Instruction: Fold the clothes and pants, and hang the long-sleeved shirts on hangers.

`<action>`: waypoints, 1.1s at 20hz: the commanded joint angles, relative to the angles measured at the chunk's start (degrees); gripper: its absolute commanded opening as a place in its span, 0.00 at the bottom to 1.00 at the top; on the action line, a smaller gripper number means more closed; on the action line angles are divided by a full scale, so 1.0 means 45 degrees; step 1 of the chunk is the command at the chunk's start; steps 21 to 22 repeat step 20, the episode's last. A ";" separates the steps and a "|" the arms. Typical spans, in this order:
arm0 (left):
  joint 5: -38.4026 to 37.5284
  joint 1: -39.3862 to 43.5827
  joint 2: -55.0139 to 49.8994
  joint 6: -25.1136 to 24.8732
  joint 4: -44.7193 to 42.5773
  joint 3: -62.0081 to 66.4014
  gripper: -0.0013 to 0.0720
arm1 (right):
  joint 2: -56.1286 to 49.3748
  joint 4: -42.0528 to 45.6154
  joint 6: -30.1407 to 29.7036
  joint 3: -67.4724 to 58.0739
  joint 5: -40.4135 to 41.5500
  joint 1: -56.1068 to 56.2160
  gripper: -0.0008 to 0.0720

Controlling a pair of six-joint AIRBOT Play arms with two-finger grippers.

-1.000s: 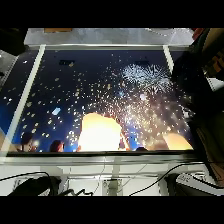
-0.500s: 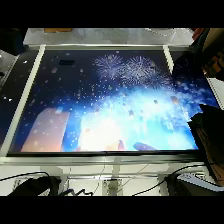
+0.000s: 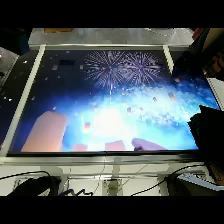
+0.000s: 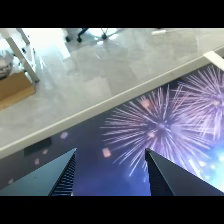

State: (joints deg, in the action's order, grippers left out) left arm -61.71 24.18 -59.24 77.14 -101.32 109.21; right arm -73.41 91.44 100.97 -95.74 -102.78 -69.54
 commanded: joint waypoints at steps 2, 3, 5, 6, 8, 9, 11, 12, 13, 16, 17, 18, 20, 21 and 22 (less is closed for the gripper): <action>0.0010 0.0010 -0.0015 -0.0005 -0.0005 -0.0005 0.66 | 0.0000 -0.2409 -0.0039 0.0049 0.0219 -0.0005 0.12; 0.0005 0.0010 -0.0015 -0.0005 -0.0005 -0.0005 0.66 | 0.0000 -0.2934 -0.0083 0.0049 0.0214 0.0063 0.04; 0.0005 0.0010 -0.0015 -0.0005 -0.0005 -0.0005 0.66 | 0.0005 -0.3390 -0.0136 0.0049 0.0248 0.0631 0.04; 0.0005 0.0010 -0.0015 -0.0005 -0.0005 -0.0005 0.66 | 0.0015 -0.3667 -0.0330 0.0049 0.0306 0.1214 0.04; 0.0005 0.0010 -0.0015 -0.0005 -0.0005 -0.0005 0.66 | 0.0044 -0.3628 -0.0364 0.0049 0.0330 0.2943 0.04; 0.0010 0.0010 -0.0015 -0.0005 -0.0005 -0.0005 0.66 | 0.0068 -0.3366 -0.0369 0.0044 0.0423 0.3997 0.04; 0.0005 0.0010 -0.0015 -0.0005 -0.0005 -0.0005 0.66 | 0.0121 -0.2404 -0.0729 0.0044 0.0937 0.6484 0.04; 0.0005 0.0010 -0.0015 -0.0005 -0.0005 -0.0005 0.66 | 0.0121 -0.1928 -0.0865 0.0049 0.1103 0.7868 0.04; 0.0005 0.0010 -0.0015 -0.0005 -0.0005 -0.0005 0.66 | 0.0121 -0.1428 -0.1015 0.0044 0.1239 0.9272 0.04; 0.0010 0.0010 -0.0015 -0.0005 -0.0005 -0.0005 0.66 | 0.0121 -0.0155 -0.0991 0.0044 0.1773 1.3056 0.04; 0.0010 0.0010 -0.0015 -0.0005 -0.0005 -0.0005 0.66 | 0.0121 0.0155 -0.0986 0.0049 0.2025 1.4168 0.04; 0.0005 0.0010 -0.0015 -0.0005 -0.0005 -0.0005 0.66 | 0.0121 0.0432 -0.0981 0.0049 0.2385 1.5242 0.04; 0.0005 0.0010 -0.0015 -0.0005 -0.0005 -0.0005 0.66 | 0.0112 0.0491 -0.0981 0.0049 0.3036 1.6815 0.04; 0.0005 0.0010 -0.0015 -0.0005 -0.0005 -0.0005 0.66 | 0.0112 0.0491 -0.0981 0.0049 0.3036 1.6815 0.04; 0.0005 0.0010 -0.0015 -0.0005 -0.0005 -0.0005 0.66 | 0.0112 0.0491 -0.0981 0.0049 0.3036 1.6815 0.04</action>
